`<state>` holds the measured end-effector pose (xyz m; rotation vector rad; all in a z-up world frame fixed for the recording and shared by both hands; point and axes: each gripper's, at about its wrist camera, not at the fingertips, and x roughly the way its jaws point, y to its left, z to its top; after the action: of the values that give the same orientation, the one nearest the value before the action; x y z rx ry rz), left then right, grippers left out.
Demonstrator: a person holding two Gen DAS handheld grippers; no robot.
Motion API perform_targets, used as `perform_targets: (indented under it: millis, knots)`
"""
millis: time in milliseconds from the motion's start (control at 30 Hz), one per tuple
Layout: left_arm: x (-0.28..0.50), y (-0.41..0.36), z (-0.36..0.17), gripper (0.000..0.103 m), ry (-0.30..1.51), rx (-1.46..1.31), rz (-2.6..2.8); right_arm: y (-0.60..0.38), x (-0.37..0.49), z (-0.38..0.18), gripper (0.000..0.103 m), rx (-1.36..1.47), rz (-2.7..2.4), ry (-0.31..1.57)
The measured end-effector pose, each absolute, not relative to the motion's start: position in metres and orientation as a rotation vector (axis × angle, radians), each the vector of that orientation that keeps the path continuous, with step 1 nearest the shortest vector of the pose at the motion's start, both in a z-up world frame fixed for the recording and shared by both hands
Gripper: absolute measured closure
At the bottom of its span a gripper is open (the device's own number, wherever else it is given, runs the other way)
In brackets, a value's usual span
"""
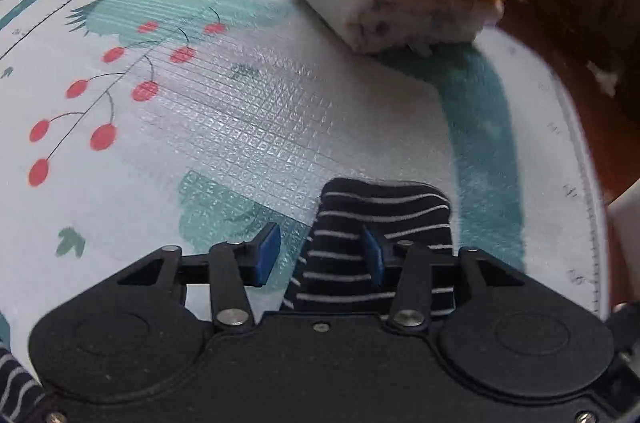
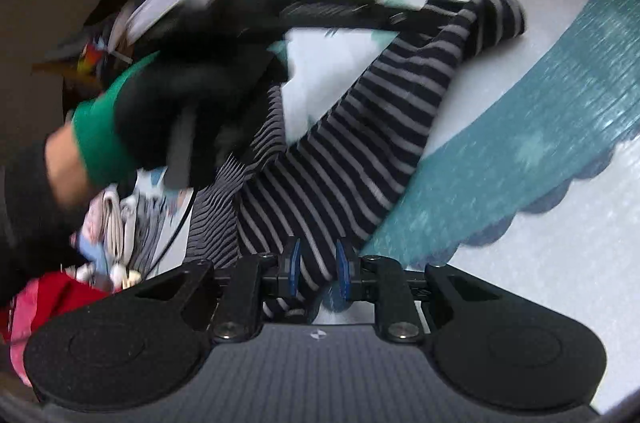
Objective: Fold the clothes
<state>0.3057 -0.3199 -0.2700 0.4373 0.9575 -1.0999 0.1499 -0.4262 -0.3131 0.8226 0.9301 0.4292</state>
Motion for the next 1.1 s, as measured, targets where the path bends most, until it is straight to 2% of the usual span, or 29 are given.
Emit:
perform_targets:
  millis: [33, 100, 300, 433, 867, 900, 967, 1100]
  knots:
    - [0.303, -0.323, -0.27, 0.061, 0.943, 0.458, -1.103, -0.424, 0.149, -0.313, 0.08, 0.816, 0.44, 0.935]
    - [0.3, -0.327, -0.268, 0.098, 0.942, 0.468, -1.094, -0.421, 0.148, -0.311, 0.08, 0.802, 0.453, 0.936]
    - [0.279, -0.296, -0.23, 0.098, 0.812, 0.389, -1.069, -0.406, 0.143, -0.308, 0.08, 0.763, 0.514, 0.929]
    - [0.28, -0.243, -0.185, 0.098, 0.752, 0.287, -1.027, -0.384, 0.139, -0.299, 0.068, 0.641, 0.587, 0.901]
    - [0.277, -0.11, -0.099, 0.098, 0.639, 0.051, -0.914, -0.346, 0.115, -0.277, 0.061, 0.292, 0.597, 0.791]
    - [0.273, -0.103, -0.096, 0.098, 0.63, 0.034, -0.914, -0.346, 0.114, -0.276, 0.059, 0.286, 0.583, 0.785]
    - [0.271, -0.091, -0.093, 0.098, 0.625, 0.011, -0.912, -0.343, 0.119, -0.28, 0.05, 0.287, 0.585, 0.789]
    - [0.285, -0.078, -0.12, 0.098, 0.66, 0.019, -0.858, -0.329, 0.119, -0.282, 0.049, 0.257, 0.642, 0.799]
